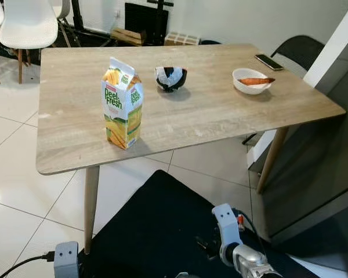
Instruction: Restocking fridge
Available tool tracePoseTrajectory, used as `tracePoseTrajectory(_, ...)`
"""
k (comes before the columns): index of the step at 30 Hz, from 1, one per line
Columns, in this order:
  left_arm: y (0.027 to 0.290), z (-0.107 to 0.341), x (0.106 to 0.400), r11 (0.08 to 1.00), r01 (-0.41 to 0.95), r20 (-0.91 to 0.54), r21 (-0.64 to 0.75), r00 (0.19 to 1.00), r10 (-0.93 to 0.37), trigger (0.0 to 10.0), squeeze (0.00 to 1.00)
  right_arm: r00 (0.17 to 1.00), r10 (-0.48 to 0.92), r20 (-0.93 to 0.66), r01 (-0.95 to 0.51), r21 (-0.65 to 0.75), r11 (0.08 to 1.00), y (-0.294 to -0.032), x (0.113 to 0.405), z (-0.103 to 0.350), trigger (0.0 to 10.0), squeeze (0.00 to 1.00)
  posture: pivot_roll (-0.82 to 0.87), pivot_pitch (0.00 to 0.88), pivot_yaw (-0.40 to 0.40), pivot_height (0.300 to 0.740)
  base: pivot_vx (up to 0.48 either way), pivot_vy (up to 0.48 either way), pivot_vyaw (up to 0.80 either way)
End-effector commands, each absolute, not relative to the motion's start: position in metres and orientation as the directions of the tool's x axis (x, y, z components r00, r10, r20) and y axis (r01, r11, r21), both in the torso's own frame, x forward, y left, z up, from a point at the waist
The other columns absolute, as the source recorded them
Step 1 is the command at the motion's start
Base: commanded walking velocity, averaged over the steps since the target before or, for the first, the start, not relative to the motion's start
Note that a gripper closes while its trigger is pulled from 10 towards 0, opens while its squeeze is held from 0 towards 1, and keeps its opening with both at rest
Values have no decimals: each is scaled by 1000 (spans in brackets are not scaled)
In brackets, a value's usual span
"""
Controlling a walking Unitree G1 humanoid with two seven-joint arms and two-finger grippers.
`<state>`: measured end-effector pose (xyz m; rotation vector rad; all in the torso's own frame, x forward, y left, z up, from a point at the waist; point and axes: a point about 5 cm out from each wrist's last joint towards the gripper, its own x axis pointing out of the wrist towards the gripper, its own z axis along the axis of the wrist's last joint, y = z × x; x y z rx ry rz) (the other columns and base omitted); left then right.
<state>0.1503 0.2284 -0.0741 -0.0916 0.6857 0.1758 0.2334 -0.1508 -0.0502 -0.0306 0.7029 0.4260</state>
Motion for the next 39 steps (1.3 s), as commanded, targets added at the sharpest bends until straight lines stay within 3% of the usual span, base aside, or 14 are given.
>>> tracePoseTrajectory(1, 219, -78, 148, 985, -166, -648, -46, 755, 97, 10000, 0, 661, 387, -643, -418, 113, 902, -147, 226, -55, 10000, 0, 26, 42, -97, 740, 0, 0, 0)
tracePoseTrajectory(11, 221, -79, 146, 985, -167, -653, -33, 750, 105, 10000, 0, 643, 428, -635, -445, 145, 884, -128, 222, -57, 10000, 0, 53, 50, -90, 740, 0, 0, 0)
tracePoseTrajectory(28, 234, -81, 139, 983, -186, -676, 4, 724, 140, 10000, 0, 644, 459, -612, -453, 177, 874, -118, 223, -55, 10000, 0, 122, 103, -116, 740, 0, 0, 0)
tracePoseTrajectory(32, 234, -84, 131, 983, -185, -695, 3, 706, 135, 10000, 0, 705, 340, -623, -324, 144, 935, -129, 230, -54, 10000, 0, 127, 111, -111, 740, 0, 0, 0)
tracePoseTrajectory(35, 234, -84, 131, 983, -185, -695, 3, 706, 135, 10000, 0, 705, 340, -623, -324, 144, 935, -129, 230, -54, 10000, 0, 127, 111, -111, 740, 0, 0, 0)
tracePoseTrajectory(37, 235, -86, 127, 984, -178, -705, -4, 699, 123, 10000, 0, 747, 227, -625, -179, 139, 974, -141, 235, -52, 10000, 0, 116, 112, -106, 740, 0, 0, 0)
tracePoseTrajectory(39, 235, -86, 127, 984, -179, -705, -5, 698, 123, 10000, 0, 749, 219, -625, -171, 138, 976, -142, 236, -52, 10000, 0, 112, 113, -105, 740, 0, 0, 0)
